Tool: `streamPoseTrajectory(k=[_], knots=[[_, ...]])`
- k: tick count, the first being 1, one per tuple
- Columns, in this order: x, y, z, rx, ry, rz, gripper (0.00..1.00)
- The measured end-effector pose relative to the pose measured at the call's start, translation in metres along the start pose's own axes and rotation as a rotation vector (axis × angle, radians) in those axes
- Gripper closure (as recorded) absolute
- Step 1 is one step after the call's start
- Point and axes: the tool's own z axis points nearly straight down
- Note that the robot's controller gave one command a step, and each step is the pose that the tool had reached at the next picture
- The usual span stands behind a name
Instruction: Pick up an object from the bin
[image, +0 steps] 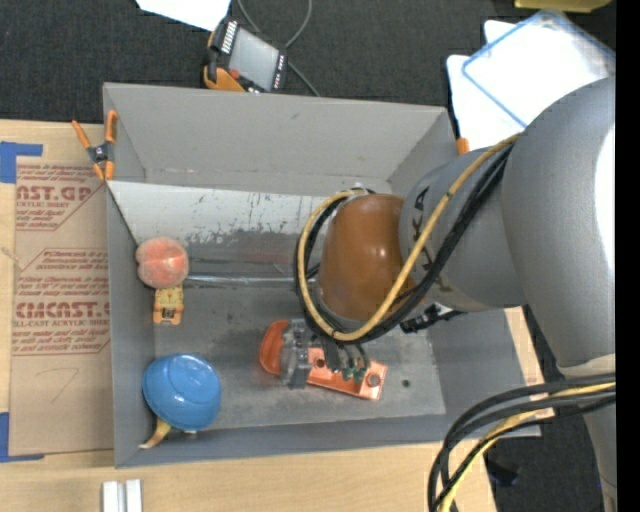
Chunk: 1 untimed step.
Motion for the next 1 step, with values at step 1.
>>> streamPoseTrajectory(k=[1], knots=[[0.0000, 0.0000, 0.0000, 0.000, 0.000, 0.000, 1.00]])
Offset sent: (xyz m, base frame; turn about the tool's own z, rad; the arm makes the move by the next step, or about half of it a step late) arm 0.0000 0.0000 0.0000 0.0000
